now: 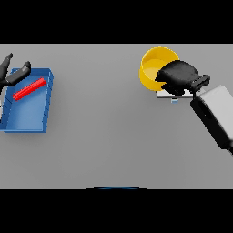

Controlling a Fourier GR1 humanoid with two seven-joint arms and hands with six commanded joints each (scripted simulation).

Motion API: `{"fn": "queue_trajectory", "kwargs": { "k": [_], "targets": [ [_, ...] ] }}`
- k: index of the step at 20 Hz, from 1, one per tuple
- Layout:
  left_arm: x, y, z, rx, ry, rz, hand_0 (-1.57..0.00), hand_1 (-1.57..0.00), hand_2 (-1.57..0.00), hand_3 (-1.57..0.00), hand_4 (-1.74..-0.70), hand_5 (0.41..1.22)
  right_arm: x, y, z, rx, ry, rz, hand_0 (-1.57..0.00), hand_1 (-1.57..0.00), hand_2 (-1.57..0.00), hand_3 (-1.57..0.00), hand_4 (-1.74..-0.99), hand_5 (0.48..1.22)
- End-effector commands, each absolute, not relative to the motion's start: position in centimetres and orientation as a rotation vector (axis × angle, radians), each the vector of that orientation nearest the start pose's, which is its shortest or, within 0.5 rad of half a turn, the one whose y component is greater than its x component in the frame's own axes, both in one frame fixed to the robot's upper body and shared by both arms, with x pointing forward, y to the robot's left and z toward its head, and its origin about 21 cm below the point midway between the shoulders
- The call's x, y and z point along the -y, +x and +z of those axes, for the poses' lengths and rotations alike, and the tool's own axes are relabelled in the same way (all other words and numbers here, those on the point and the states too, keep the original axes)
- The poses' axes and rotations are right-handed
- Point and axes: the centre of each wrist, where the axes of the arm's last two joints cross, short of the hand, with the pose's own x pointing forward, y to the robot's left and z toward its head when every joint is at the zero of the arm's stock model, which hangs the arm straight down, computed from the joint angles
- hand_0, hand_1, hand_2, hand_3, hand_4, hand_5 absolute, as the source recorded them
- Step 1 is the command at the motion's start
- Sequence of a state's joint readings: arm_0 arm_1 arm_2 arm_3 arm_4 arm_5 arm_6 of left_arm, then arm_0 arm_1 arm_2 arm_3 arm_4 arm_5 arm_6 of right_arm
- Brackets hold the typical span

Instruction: Pick up the red beaker and tilt it to pour out 1 green nut into yellow bowl. Pick up the yellow bowl and place it on the metallic measuring scale.

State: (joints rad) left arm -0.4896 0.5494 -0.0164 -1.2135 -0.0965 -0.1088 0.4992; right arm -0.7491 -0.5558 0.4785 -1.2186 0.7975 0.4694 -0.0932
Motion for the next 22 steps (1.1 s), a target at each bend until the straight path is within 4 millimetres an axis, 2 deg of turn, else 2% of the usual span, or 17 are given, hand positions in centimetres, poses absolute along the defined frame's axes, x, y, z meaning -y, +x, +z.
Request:
{"fn": "queue_trajectory", "kwargs": {
  "k": [1,5,9,10,15,22],
  "targets": [
    [-33.5,36.0,11.4,1.135,0.541,-0.428,0.00,0.00,0.00,0.00,-0.85,0.746,21.3,39.0,13.9,1.237,-0.714,1.830,-1.57,-1.57,-1.55,-1.15,-1.741,1.221],
    [-33.2,35.5,11.9,1.134,0.546,-0.424,0.00,0.00,0.00,0.00,-0.85,0.761,23.2,40.3,13.2,1.205,-0.748,1.763,-1.57,-1.57,-1.55,-1.15,-1.741,1.221],
    [-33.0,35.4,11.7,1.109,0.551,-0.418,0.00,0.00,0.00,0.00,-0.86,0.779,25.0,41.4,11.3,1.163,-0.764,1.701,-1.57,-1.57,-1.50,-1.18,-1.741,1.221],
    [-32.9,35.9,11.7,1.091,0.557,-0.417,0.00,0.00,0.00,0.00,-0.86,0.784,25.6,41.6,10.8,1.164,-0.766,1.687,-1.57,-1.57,-1.48,-1.21,-1.741,1.221],
    [-32.7,35.9,11.9,1.101,0.557,-0.434,0.00,0.00,0.00,0.00,-0.86,0.807,26.1,42.0,9.1,1.124,-0.743,1.649,-1.57,-1.57,-1.39,-1.36,-1.741,1.221],
    [-33.0,35.9,11.5,1.095,0.564,-0.436,0.00,0.00,0.00,0.00,-0.84,0.783,26.7,42.5,8.4,1.095,-0.727,1.646,-1.57,-1.57,-1.37,-1.45,-1.741,1.221]
  ]
}}
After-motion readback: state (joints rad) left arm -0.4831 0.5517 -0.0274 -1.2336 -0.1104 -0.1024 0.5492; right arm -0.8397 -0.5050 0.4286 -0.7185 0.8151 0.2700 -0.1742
